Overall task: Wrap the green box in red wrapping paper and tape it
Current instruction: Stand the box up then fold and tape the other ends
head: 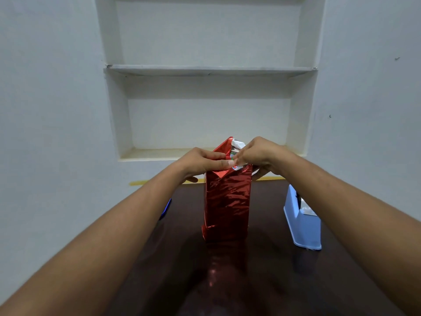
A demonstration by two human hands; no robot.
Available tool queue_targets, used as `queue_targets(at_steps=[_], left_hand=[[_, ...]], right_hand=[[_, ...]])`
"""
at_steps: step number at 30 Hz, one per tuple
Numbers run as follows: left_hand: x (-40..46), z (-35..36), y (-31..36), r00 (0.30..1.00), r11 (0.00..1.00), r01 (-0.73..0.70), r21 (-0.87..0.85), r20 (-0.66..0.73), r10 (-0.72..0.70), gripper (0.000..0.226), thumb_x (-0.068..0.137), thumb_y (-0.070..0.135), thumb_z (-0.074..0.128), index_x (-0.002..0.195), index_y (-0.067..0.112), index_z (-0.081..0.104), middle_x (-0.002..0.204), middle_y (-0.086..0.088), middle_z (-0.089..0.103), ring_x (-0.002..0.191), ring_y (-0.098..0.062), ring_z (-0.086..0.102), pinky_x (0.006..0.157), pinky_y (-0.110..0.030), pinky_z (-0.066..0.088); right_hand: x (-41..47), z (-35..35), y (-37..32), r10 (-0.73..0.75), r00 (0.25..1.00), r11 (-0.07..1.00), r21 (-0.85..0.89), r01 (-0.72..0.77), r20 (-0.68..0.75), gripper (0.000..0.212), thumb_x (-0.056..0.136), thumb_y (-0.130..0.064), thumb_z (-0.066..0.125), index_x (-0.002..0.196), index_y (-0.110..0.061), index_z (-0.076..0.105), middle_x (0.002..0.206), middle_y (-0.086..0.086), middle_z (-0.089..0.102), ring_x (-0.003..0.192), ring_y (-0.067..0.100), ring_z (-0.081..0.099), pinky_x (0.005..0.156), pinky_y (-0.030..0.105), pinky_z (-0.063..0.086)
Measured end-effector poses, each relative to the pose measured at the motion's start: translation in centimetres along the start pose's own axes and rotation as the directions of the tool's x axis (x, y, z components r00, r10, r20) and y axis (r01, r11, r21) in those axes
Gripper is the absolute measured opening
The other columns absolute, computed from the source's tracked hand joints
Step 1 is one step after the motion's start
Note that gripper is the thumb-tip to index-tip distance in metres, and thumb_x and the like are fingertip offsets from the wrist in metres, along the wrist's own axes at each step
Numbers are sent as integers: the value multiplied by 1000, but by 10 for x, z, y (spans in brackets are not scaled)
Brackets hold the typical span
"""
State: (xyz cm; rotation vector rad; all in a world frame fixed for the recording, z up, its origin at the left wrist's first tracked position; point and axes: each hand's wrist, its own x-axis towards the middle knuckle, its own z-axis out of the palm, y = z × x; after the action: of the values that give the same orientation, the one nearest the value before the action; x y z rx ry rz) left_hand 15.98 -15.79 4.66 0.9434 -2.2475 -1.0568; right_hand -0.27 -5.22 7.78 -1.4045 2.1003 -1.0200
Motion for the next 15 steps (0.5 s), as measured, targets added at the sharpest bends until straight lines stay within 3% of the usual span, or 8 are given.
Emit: queue_targets(at_steps=[4, 6, 8, 9, 12, 15], left_hand=[[3, 2, -4, 1000, 999, 4, -35, -21, -5, 60, 72, 64, 83, 127, 48, 68, 129, 16, 63, 123, -14, 54, 95, -44, 48], [5, 2, -7, 1000, 998, 3, -55, -29, -5, 50, 74, 61, 83, 121, 49, 71, 124, 18, 66, 119, -12, 57, 92, -41, 46], [6, 4, -9, 999, 996, 5, -87, -34, -8, 38, 77, 56, 82, 114, 51, 72, 115, 22, 67, 111, -8, 58, 90, -39, 45], [7, 4, -11, 999, 996, -1, -91, -41, -3, 35, 79, 54, 81, 113, 52, 72, 114, 23, 67, 111, -8, 57, 89, -38, 44], [8, 5, -13, 999, 995, -17, -101, -50, 12, 25, 84, 50, 79, 108, 54, 73, 110, 26, 68, 110, -7, 57, 85, -36, 43], [9, 5, -15, 998, 994, -35, -106, -47, 30, 20, 84, 49, 79, 102, 55, 73, 111, 28, 67, 114, -8, 57, 89, -38, 43]], right_hand=[[-11, -1, 13, -79, 994, 984, 153, 89, -69, 30, 85, -23, 81, 113, -35, 78, 116, -1, 71, 107, 23, 64, 74, 39, 61], [-21, 1, 26, -109, 951, 949, 255, 186, -288, 23, 85, -28, 78, 105, -39, 81, 108, -12, 73, 106, 15, 65, 80, 38, 61], [-35, 3, 50, -89, 853, 953, 205, 223, -515, 16, 85, -26, 73, 93, -34, 84, 96, -16, 77, 101, 11, 69, 89, 37, 60], [-41, 4, 62, -73, 821, 975, 133, 178, -566, 16, 84, -25, 69, 84, -31, 84, 89, -14, 78, 96, 11, 71, 89, 37, 60], [-52, -2, 104, 40, 806, 998, -9, -56, -591, 18, 78, -21, 62, 67, -21, 76, 70, -6, 74, 74, 20, 70, 68, 38, 61], [-56, -19, 134, 205, 797, 913, -183, -365, -568, 14, 79, -26, 60, 83, -17, 70, 90, 3, 70, 79, 27, 64, 61, 28, 47]])
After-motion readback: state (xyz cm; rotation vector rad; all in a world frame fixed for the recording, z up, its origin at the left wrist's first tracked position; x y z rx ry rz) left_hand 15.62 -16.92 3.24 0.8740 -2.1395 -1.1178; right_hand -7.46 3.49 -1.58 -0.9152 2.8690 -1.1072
